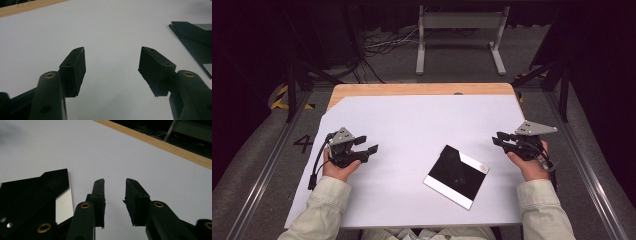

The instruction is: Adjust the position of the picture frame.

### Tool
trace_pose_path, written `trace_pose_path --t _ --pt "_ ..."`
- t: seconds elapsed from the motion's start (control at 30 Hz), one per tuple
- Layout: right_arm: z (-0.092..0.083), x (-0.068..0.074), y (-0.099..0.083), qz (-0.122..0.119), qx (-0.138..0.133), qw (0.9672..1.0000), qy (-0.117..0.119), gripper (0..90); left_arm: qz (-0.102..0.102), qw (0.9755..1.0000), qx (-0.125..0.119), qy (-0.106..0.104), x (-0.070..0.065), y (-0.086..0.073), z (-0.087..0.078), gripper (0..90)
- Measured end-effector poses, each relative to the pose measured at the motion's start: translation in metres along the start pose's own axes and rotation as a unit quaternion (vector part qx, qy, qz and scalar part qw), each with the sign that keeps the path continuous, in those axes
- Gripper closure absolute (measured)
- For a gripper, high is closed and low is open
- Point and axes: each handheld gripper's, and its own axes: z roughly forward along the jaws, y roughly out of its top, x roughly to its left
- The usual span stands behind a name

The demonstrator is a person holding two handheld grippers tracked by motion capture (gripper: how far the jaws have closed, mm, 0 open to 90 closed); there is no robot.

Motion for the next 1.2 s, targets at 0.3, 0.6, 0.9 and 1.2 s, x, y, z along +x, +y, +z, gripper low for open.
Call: trace_pose_path --t 0.3,0.6,0.9,1.2 --pt "0.000 0.001 0.000 0.004 0.012 0.9999 0.006 69.6 0.009 0.9999 0.000 -0.014 -0.009 0.004 0.002 40.2" --pt "0.000 0.002 0.001 -0.001 0.035 0.9993 0.009 74.7 0.027 0.9988 0.013 -0.039 -0.017 0.007 0.003 50.8" --pt "0.005 0.005 0.002 -0.018 0.063 0.9971 0.038 89.4 0.046 0.9951 0.029 -0.082 -0.023 0.009 0.005 81.3" --pt "0.004 0.007 0.002 -0.020 0.068 0.9965 0.043 89.4 0.066 0.9897 0.038 -0.121 -0.034 0.014 0.009 90.0"
